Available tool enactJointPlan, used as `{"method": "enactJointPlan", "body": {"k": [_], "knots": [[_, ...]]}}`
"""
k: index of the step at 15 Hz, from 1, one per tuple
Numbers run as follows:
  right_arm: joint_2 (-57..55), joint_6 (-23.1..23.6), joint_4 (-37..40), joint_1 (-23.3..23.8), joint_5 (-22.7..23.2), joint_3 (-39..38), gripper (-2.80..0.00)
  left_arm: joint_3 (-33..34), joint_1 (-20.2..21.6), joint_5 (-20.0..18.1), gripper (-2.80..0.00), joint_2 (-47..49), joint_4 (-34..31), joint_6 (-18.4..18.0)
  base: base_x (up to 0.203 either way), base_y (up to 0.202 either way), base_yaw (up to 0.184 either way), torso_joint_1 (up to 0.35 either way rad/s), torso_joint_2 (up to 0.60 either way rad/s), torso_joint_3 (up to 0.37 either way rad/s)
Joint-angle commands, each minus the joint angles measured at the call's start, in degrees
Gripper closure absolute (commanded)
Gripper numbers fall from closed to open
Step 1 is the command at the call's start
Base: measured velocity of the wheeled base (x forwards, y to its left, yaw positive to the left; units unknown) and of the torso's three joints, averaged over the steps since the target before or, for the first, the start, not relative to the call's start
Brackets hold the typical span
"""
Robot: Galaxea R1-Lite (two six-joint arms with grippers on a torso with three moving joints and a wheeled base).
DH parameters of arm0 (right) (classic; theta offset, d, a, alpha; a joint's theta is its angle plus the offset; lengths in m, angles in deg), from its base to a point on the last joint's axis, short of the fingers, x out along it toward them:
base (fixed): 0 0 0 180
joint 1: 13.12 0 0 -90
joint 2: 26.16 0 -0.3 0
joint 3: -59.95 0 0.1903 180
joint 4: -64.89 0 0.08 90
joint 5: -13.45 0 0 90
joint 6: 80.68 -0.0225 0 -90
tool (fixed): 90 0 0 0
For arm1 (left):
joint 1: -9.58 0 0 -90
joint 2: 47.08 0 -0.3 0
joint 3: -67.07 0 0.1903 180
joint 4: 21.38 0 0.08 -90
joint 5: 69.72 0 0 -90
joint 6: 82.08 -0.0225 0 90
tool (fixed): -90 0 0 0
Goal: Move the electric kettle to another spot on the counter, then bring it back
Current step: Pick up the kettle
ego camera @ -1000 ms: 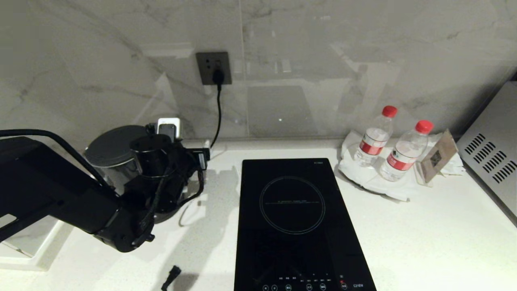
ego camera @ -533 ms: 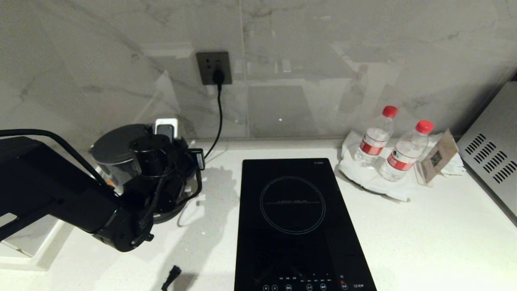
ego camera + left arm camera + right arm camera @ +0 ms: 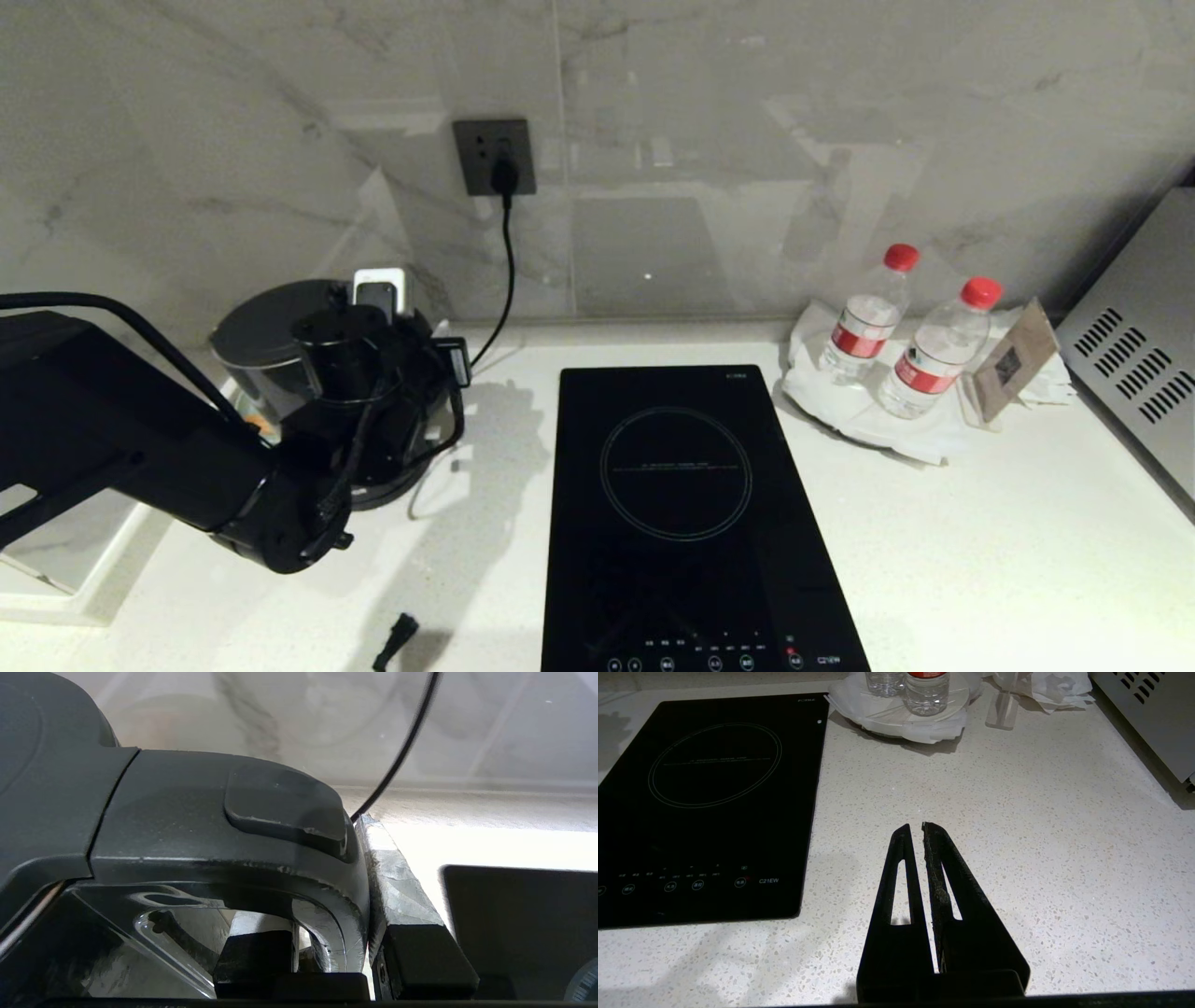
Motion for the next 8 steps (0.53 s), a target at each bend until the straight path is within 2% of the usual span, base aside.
{"method": "enactJointPlan", "body": {"k": [1, 8], "knots": [[-0.09, 0.03, -0.01, 0.00, 0.02, 0.00, 0.00, -0.78, 0.45, 0.17, 0.00, -0.63, 0.48, -0.16, 0.000, 0.000, 0.000, 0.000, 0.00, 0.000], [-0.09, 0.03, -0.01, 0.00, 0.02, 0.00, 0.00, -3.86, 1.07, 0.09, 0.00, -4.19, -3.72, -1.37, 0.000, 0.000, 0.000, 0.000, 0.00, 0.000]]}}
